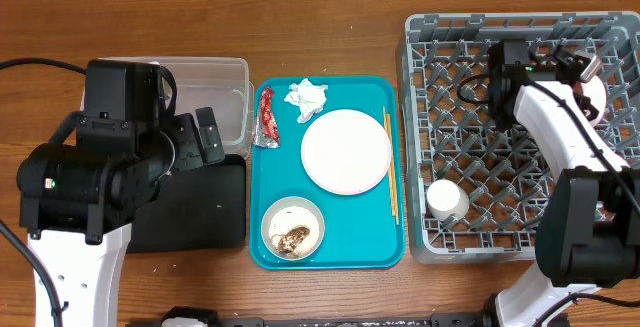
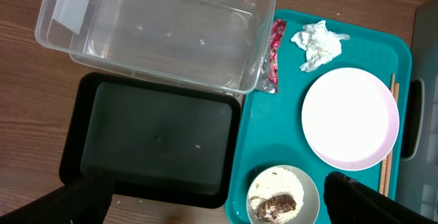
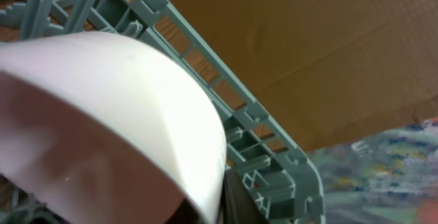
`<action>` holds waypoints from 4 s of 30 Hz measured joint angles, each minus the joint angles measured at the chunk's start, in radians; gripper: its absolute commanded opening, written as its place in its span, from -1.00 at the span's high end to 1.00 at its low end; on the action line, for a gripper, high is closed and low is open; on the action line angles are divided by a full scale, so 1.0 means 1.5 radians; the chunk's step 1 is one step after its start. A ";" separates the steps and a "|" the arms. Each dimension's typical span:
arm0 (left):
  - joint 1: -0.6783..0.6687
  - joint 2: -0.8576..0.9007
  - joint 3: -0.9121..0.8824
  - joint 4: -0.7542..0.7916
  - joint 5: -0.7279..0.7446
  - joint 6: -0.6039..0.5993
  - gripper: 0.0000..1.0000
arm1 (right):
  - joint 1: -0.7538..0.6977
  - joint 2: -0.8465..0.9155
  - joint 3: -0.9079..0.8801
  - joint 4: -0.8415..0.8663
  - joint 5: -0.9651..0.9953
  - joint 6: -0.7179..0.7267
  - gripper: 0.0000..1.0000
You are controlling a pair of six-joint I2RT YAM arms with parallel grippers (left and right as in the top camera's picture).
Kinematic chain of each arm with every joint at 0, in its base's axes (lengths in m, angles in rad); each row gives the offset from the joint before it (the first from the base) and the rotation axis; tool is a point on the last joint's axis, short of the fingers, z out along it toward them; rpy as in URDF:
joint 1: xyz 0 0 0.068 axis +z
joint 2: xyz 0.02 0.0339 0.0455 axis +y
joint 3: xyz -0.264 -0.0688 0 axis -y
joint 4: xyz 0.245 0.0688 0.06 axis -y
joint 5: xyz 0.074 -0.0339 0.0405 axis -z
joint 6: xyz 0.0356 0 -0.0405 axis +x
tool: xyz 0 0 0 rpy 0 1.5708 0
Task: Sort waste into correct bins and load items into the dishwasher
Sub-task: 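Carry the pink bowl to the rack's back and set it upright, then move the right gripper to the white plate and grasp its rim, then lift the white plate and stand it in the rack's back corner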
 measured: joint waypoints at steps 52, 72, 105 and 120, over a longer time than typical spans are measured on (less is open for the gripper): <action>0.000 0.000 0.000 0.000 0.000 0.000 -1.00 | 0.407 -0.063 -0.123 0.125 -0.897 0.370 -0.02; 0.000 0.000 0.000 0.000 0.000 0.000 -1.00 | 0.406 0.001 -0.145 0.150 -0.917 0.444 0.92; 0.000 0.000 0.000 0.000 0.000 0.000 -1.00 | 0.351 -0.269 -0.010 0.048 -0.115 0.034 0.92; 0.000 0.000 0.000 0.000 0.000 0.000 -1.00 | 0.110 -0.256 -0.010 0.073 -0.098 -0.084 0.92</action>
